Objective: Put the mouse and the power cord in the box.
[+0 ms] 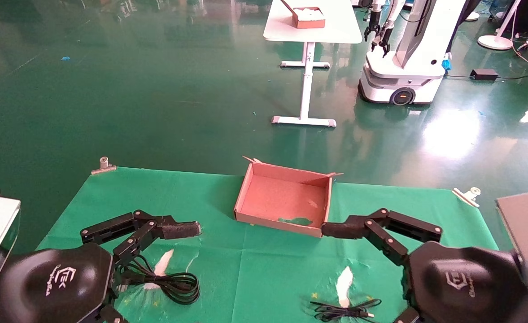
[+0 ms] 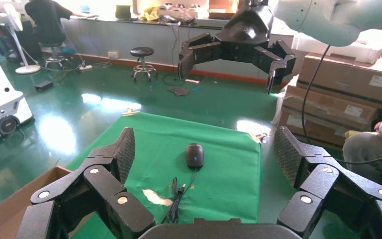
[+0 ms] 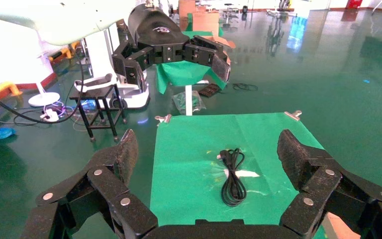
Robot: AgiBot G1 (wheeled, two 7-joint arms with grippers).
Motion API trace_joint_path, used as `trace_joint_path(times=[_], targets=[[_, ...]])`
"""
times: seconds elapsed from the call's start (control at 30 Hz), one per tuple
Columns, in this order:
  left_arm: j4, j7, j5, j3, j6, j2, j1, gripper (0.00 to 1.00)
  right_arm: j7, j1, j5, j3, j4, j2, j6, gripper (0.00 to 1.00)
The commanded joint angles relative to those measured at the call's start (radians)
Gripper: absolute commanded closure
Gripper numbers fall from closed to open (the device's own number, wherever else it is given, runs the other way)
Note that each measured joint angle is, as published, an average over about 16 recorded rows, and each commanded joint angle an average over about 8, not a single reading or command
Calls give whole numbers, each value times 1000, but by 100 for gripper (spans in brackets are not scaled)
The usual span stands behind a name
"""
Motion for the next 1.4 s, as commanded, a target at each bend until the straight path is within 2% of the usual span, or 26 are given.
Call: trace_joint_path(times=[0.03,1.4], targets=[[0,0,0,0,0,0,0,0,0,0,0,0,0,0,0,0],[0,0,0,0,0,0,0,0,0,0,0,0,0,0,0,0]])
